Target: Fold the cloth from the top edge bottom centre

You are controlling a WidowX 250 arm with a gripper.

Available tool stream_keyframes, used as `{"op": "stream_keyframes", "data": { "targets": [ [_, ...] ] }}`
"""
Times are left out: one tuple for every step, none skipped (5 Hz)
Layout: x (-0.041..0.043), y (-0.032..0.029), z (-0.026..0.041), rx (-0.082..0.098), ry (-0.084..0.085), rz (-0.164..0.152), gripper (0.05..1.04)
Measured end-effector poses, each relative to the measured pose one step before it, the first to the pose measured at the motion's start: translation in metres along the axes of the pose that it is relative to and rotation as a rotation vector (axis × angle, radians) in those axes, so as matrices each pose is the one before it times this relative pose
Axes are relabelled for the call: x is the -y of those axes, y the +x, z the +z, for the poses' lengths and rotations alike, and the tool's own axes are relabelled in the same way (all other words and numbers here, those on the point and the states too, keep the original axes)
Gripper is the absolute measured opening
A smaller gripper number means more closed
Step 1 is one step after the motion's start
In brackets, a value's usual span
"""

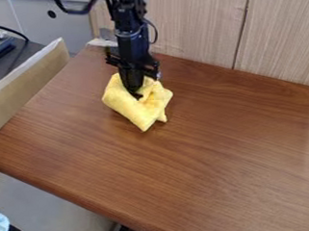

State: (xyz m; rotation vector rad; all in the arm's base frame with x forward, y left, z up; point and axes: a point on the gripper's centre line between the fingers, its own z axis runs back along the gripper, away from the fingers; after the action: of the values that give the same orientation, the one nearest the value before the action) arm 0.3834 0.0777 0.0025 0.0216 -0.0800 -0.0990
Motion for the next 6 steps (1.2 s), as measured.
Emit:
{"op": "stream_keyframes", "data": {
  "targets": [
    [0.00005, 0.00167, -0.00172, 0.005, -0.0058, -0.0034, 0.116],
    [0.00269, -0.00091, 0.00003, -0.0057, -0.017, -0.0115, 0.294],
    [-0.0016, -0.00231, -0.00027, -0.0013, -0.0049, 0.0024, 0.56],
    [-0.00135, -0.00369, 0.0039, -0.0082, -0.0166, -0.0007, 0.845],
    [0.00244, -0.00004, 0.0142, 0.0083, -0.0087, -0.0143, 1.004],
    [0.00526, 0.00204, 0.01539, 0.0246, -0.0082, -0.0239, 1.003]
  ]
}}
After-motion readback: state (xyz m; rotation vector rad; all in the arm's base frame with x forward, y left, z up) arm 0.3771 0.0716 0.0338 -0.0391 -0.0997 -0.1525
